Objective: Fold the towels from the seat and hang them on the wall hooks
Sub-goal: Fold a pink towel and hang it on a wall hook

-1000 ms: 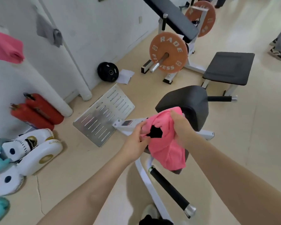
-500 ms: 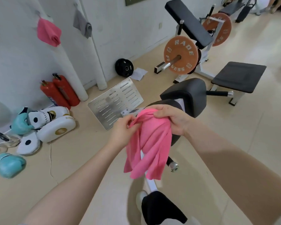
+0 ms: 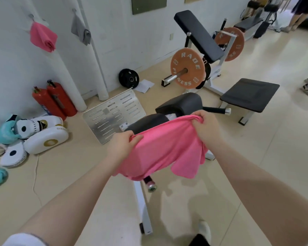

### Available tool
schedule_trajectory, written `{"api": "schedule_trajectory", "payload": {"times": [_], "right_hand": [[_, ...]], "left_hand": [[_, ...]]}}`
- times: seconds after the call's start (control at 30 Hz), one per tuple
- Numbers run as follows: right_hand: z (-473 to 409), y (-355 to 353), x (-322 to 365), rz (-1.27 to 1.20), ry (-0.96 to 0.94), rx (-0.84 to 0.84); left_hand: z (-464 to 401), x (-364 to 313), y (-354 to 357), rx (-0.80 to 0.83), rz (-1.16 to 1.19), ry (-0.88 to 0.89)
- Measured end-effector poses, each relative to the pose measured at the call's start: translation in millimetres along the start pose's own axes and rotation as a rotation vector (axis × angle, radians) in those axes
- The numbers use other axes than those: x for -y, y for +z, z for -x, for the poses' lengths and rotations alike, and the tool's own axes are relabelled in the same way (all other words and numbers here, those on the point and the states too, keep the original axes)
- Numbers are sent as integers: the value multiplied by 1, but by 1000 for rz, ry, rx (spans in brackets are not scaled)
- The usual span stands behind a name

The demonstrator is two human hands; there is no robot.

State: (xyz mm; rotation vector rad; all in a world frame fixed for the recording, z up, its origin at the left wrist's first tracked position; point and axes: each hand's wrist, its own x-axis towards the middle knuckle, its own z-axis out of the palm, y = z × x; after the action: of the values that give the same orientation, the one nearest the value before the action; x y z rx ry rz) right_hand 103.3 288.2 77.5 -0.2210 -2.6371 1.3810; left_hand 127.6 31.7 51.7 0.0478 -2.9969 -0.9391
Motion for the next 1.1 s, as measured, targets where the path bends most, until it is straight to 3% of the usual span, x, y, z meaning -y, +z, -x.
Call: {"api": "schedule_trajectory", "payload": {"times": [0.1, 0.2, 0.33, 0.43, 0.63, 0.87, 1.1], "right_hand": [[-24, -32, -46, 93, -21, -11], [-53, -66, -87, 83, 43, 44], [-91, -99, -120, 252, 17, 252], [-117, -108, -132, 284, 5, 312], [-178, -80, -130, 354, -56, 315], [-272, -9, -127, 541, -69, 425], [-352, 65, -96, 415, -164, 469]], "left_hand": [[-14, -40, 25, 71, -227, 32], [-27, -72, 53, 218, -305, -50], [-34, -103, 83, 298, -206, -66], [-39, -122, 90, 398, -32, -116], [-85, -96, 103, 133, -366, -182], [-160, -39, 125, 149, -390, -334], [-222, -6, 115, 69, -415, -493]]}}
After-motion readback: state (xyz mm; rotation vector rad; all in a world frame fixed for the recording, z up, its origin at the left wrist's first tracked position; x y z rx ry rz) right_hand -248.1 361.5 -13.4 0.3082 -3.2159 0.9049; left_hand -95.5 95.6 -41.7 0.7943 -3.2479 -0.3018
